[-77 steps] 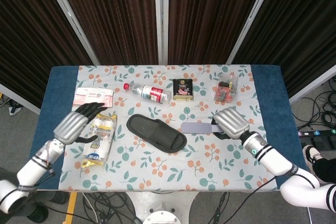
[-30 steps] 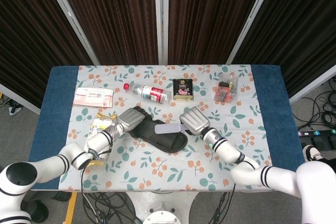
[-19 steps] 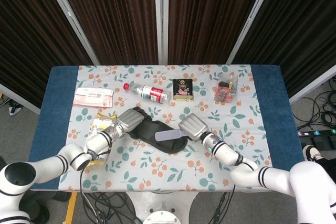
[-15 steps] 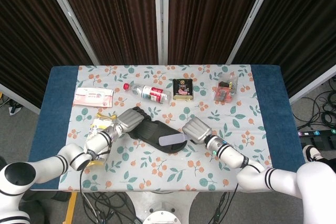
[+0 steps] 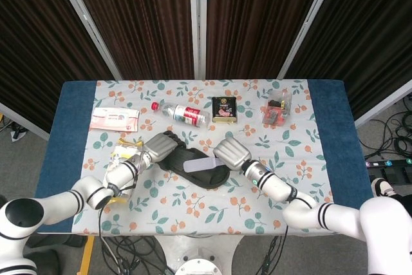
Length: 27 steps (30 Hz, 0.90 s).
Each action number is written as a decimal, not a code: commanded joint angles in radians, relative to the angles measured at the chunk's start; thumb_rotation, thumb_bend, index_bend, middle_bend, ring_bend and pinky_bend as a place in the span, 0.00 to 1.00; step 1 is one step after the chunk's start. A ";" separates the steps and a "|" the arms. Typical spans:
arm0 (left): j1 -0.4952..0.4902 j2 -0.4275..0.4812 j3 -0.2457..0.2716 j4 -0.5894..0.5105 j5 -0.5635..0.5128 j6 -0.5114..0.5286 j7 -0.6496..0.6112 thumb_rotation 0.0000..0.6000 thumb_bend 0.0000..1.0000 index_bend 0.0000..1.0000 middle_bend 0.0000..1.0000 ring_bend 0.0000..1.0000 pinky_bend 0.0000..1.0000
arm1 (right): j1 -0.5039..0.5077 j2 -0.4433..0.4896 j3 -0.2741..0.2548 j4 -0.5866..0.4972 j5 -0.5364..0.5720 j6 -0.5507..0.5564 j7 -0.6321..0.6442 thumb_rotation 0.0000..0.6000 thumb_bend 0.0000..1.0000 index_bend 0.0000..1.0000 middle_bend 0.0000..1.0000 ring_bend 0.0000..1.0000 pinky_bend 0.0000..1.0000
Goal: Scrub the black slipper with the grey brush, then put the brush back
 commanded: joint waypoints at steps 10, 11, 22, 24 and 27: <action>0.008 0.002 0.006 -0.003 -0.009 0.009 0.013 1.00 0.23 0.37 0.41 0.20 0.14 | -0.007 0.078 -0.073 -0.110 0.134 -0.087 -0.156 1.00 0.38 1.00 1.00 1.00 1.00; 0.008 0.002 0.006 -0.003 -0.009 0.010 0.014 1.00 0.23 0.37 0.41 0.20 0.14 | -0.012 0.097 -0.080 -0.130 0.139 -0.088 -0.157 1.00 0.38 1.00 1.00 1.00 1.00; 0.007 0.007 0.006 -0.015 -0.017 0.010 0.034 1.00 0.23 0.37 0.40 0.20 0.14 | -0.038 0.107 0.004 -0.114 0.115 0.022 -0.036 1.00 0.39 1.00 1.00 1.00 1.00; 0.006 0.008 0.005 -0.017 -0.021 0.008 0.038 1.00 0.23 0.37 0.40 0.20 0.14 | -0.023 0.074 0.019 -0.075 0.120 0.008 -0.020 1.00 0.38 1.00 1.00 1.00 1.00; 0.008 0.008 0.005 -0.021 -0.026 0.007 0.046 1.00 0.23 0.37 0.40 0.20 0.14 | 0.006 0.012 0.027 -0.002 0.134 -0.024 -0.028 1.00 0.38 1.00 1.00 1.00 1.00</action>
